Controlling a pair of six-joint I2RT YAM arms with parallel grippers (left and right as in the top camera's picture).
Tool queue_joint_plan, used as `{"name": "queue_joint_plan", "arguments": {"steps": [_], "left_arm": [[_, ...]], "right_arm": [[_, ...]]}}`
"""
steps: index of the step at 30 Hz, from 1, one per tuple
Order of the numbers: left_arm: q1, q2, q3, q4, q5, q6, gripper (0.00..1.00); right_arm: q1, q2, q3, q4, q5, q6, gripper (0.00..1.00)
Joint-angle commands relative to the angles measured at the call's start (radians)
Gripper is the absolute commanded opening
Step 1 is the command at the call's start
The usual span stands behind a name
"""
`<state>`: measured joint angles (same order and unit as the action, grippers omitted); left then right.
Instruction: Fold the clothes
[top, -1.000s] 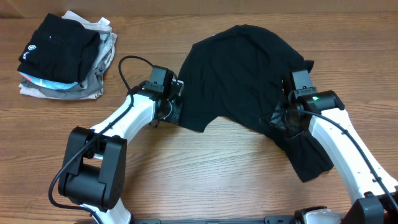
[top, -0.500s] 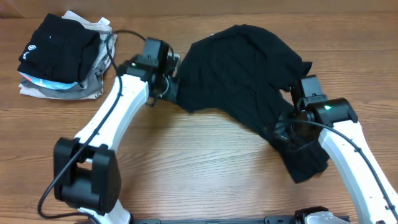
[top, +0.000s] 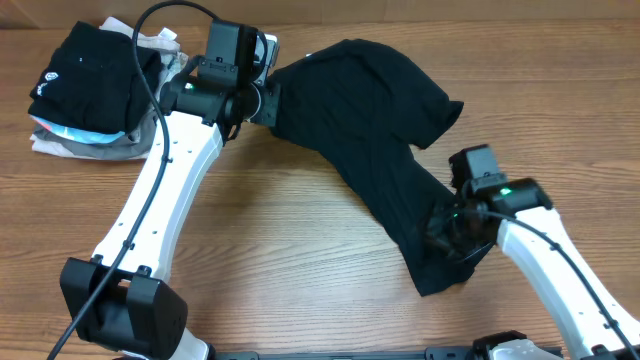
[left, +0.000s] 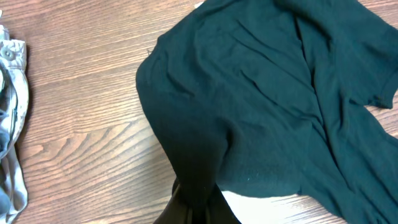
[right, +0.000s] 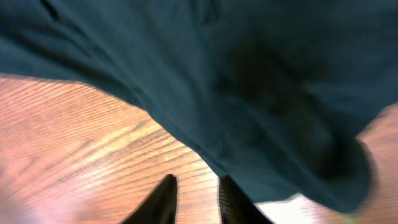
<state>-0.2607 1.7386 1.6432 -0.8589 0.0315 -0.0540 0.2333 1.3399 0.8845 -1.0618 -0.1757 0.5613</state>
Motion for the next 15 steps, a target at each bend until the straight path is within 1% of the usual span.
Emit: {"name": "queue_joint_plan", "arguments": {"steps": [1, 3, 7, 10, 12, 15], "left_arm": [[0.006, -0.018, 0.024, -0.003, -0.018, -0.017, 0.04], [0.006, -0.018, 0.024, -0.009, -0.03, -0.018, 0.04], [0.006, -0.018, 0.024, -0.025, -0.051, -0.016, 0.04], [0.006, -0.018, 0.024, -0.038, -0.074, -0.017, 0.04], [0.006, -0.018, 0.024, -0.043, -0.087, -0.017, 0.04], [0.006, -0.018, 0.024, -0.047, -0.089, -0.017, 0.04]], "right_arm": [[0.034, -0.002, -0.076, 0.04, -0.024, 0.037, 0.41], [0.036, -0.002, -0.111, 0.048, 0.038, 0.089, 0.49], [0.033, -0.003, -0.126, 0.043, 0.146, 0.15, 0.54], [0.033, -0.003, -0.126, 0.043, 0.195, 0.166, 0.6], [0.028, -0.003, -0.126, 0.033, 0.249, 0.196, 0.63], [0.001, -0.003, -0.126, 0.029, 0.288, 0.198, 0.66]]}}
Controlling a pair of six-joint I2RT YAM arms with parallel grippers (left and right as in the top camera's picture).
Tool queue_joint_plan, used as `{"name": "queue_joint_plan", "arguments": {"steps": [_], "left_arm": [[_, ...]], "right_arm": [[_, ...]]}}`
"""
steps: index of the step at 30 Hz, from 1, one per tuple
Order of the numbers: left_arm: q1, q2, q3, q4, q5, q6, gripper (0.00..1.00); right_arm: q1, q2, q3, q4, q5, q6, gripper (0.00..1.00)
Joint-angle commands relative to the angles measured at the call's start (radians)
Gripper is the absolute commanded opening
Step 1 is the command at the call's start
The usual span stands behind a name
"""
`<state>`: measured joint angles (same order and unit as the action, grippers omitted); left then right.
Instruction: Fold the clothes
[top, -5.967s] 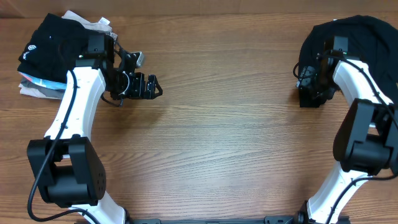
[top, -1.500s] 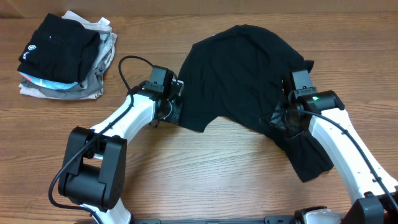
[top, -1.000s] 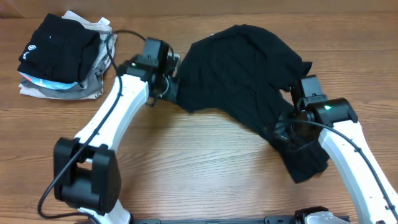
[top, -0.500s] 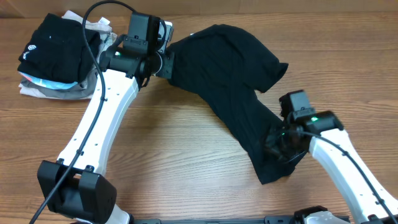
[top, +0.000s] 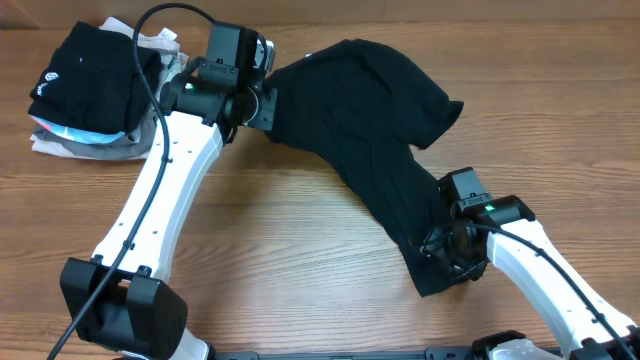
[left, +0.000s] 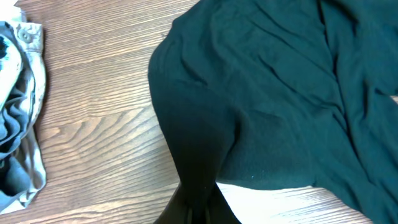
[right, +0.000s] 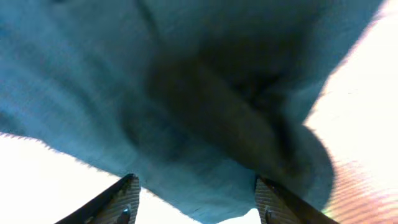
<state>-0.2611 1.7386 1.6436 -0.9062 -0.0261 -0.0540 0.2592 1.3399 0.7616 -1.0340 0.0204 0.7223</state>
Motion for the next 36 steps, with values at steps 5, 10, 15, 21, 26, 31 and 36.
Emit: {"name": "queue_joint_plan", "arguments": {"steps": [5, 10, 15, 21, 26, 31, 36], "left_arm": [[0.006, -0.018, 0.024, 0.001, -0.034, -0.017, 0.04], [0.006, -0.018, 0.024, 0.002, -0.034, -0.017, 0.04], [0.006, -0.018, 0.024, 0.002, -0.034, -0.017, 0.05], [0.006, -0.018, 0.024, 0.001, -0.034, -0.017, 0.04], [0.006, -0.018, 0.024, 0.001, -0.034, -0.017, 0.04], [0.006, -0.018, 0.024, -0.003, -0.038, -0.017, 0.04], [0.013, -0.018, 0.024, -0.026, -0.085, -0.025, 0.04]], "right_arm": [[-0.074, -0.003, -0.003, 0.013, 0.101, 0.03, 0.67], [-0.09, -0.003, -0.003, 0.023, 0.121, 0.022, 0.68], [-0.09, 0.0, -0.029, 0.074, 0.111, 0.007, 0.68], [-0.09, 0.014, -0.072, 0.145, 0.087, 0.007, 0.48], [-0.091, 0.015, -0.053, 0.143, 0.087, 0.006, 0.04], [-0.126, -0.005, 0.138, 0.073, 0.095, -0.085, 0.04], [-0.248, -0.005, 0.377, 0.001, 0.09, -0.201, 0.04]]}}
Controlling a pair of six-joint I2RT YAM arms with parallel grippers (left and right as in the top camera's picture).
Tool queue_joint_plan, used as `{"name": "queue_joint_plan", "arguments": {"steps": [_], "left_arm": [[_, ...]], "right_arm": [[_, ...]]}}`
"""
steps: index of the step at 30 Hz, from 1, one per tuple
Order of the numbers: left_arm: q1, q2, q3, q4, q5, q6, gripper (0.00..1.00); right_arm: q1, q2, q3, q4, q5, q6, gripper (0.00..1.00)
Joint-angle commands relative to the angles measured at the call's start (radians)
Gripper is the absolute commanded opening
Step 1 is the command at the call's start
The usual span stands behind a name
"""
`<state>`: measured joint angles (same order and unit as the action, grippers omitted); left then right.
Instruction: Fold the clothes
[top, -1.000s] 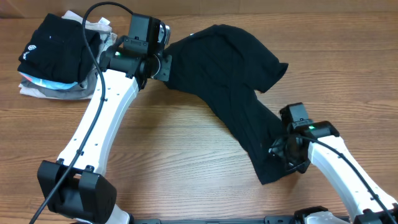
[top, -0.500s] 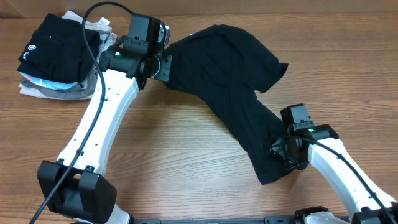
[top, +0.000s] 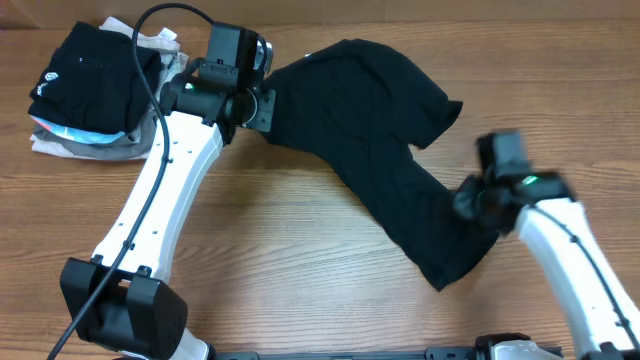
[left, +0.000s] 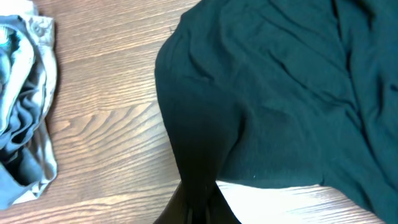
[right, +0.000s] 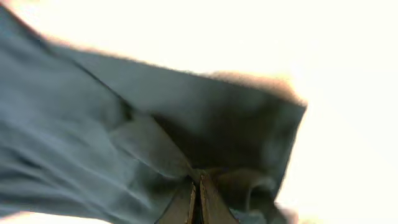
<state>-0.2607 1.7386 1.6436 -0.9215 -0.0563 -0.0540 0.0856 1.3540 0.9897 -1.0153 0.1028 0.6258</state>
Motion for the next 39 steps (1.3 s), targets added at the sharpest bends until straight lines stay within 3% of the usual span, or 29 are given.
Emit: {"name": "queue_joint_plan", "arguments": {"steps": [1, 5, 12, 13, 15, 16, 26, 30, 39], "left_arm": [[0.017, -0.018, 0.024, -0.018, -0.06, -0.025, 0.04], [0.04, -0.018, 0.024, -0.037, -0.059, -0.03, 0.04], [0.072, -0.018, 0.024, -0.057, -0.055, -0.04, 0.04], [0.073, -0.018, 0.024, -0.058, -0.055, -0.04, 0.04], [0.072, -0.018, 0.024, -0.058, -0.055, -0.04, 0.04], [0.072, -0.018, 0.024, -0.059, -0.055, -0.04, 0.04], [0.071, -0.018, 0.024, -0.069, -0.05, -0.04, 0.04], [0.071, -0.018, 0.024, -0.069, -0.048, -0.04, 0.04], [0.071, -0.011, 0.024, -0.069, -0.048, -0.04, 0.04]], "right_arm": [[-0.1, -0.019, 0.185, -0.028, 0.005, -0.122, 0.04], [-0.218, -0.019, 0.291, -0.045, 0.001, -0.189, 0.04], [-0.392, 0.004, 0.304, 0.033, -0.045, -0.265, 0.04], [-0.408, 0.011, 0.304, 0.042, -0.082, -0.281, 0.22], [-0.428, 0.018, 0.304, 0.043, -0.153, -0.303, 0.8], [-0.431, 0.018, 0.304, 0.035, -0.182, -0.317, 1.0], [-0.393, 0.011, 0.299, -0.187, -0.439, -0.32, 1.0], [-0.348, 0.011, 0.25, -0.257, -0.454, -0.32, 1.0], [-0.203, 0.009, -0.055, -0.106, -0.469, -0.159, 1.0]]}}
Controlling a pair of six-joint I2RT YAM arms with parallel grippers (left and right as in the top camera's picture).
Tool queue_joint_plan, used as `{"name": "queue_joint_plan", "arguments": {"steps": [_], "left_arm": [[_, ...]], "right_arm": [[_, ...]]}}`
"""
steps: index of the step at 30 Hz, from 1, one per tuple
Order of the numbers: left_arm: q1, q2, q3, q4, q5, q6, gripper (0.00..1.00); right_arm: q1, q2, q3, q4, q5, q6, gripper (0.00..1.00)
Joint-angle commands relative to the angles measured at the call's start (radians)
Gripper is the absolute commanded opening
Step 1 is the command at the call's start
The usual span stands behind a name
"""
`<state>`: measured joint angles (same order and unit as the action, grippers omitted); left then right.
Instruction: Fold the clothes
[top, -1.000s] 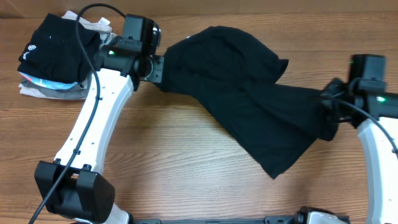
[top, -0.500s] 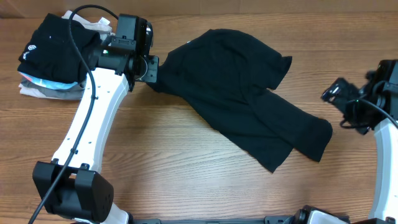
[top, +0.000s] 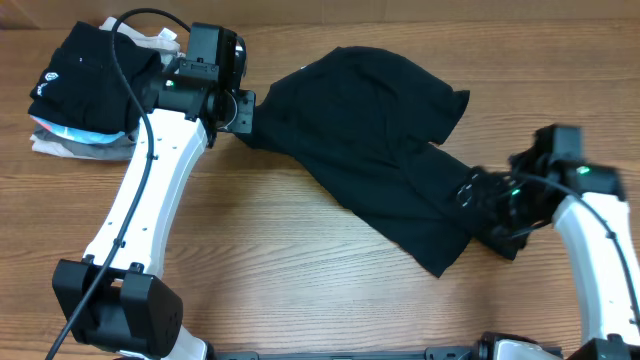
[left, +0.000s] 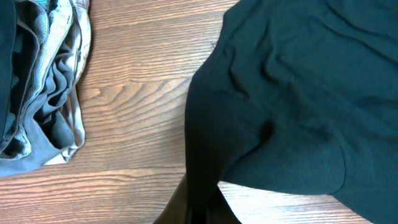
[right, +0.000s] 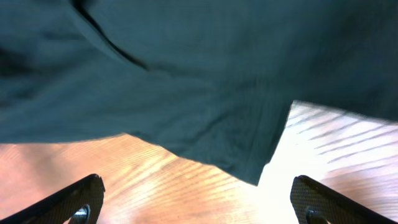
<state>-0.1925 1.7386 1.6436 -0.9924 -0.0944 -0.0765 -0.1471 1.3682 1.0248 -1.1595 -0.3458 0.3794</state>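
Note:
A black shirt (top: 375, 140) lies stretched across the wooden table (top: 280, 250) from the upper middle down to the lower right. My left gripper (top: 241, 110) is shut on the shirt's left edge; in the left wrist view (left: 199, 210) the cloth (left: 280, 106) runs down between the closed fingers. My right gripper (top: 487, 215) sits by the shirt's lower right end. It stands wide open in the right wrist view (right: 199, 202), fingers (right: 81, 198) far apart. Bare wood lies between them, and the shirt's hem (right: 211, 140) lies just beyond.
A stack of folded clothes (top: 85, 85), black on top of grey and white, stands at the table's far left corner, close beside the left arm. Its grey folds (left: 43, 106) fill the left of the left wrist view.
My right gripper was shut on the shirt's lower end and is now wide open, with that end lying on the table. My left gripper has moved left with the shirt's edge.
My right gripper stood nearly shut beside the shirt's lower end, then open over the cloth, then shut on it and further to the right. Now it has let go. My left gripper has kept hold of the shirt's left edge throughout.

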Motion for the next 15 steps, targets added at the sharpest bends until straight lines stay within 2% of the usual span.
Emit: {"name": "queue_joint_plan", "arguments": {"steps": [1, 7, 15], "left_arm": [[0.003, -0.01, 0.023, 0.002, -0.01, -0.018, 0.04], [0.003, -0.009, 0.023, 0.01, -0.01, -0.018, 0.05], [0.003, -0.009, 0.021, 0.013, -0.01, -0.018, 0.04]], "right_arm": [[0.042, -0.005, -0.129, 0.067, -0.026, 0.106, 1.0], [0.105, -0.006, -0.234, 0.138, -0.012, 0.191, 0.86], [0.245, -0.005, -0.322, 0.208, 0.111, 0.388, 0.84]]}}
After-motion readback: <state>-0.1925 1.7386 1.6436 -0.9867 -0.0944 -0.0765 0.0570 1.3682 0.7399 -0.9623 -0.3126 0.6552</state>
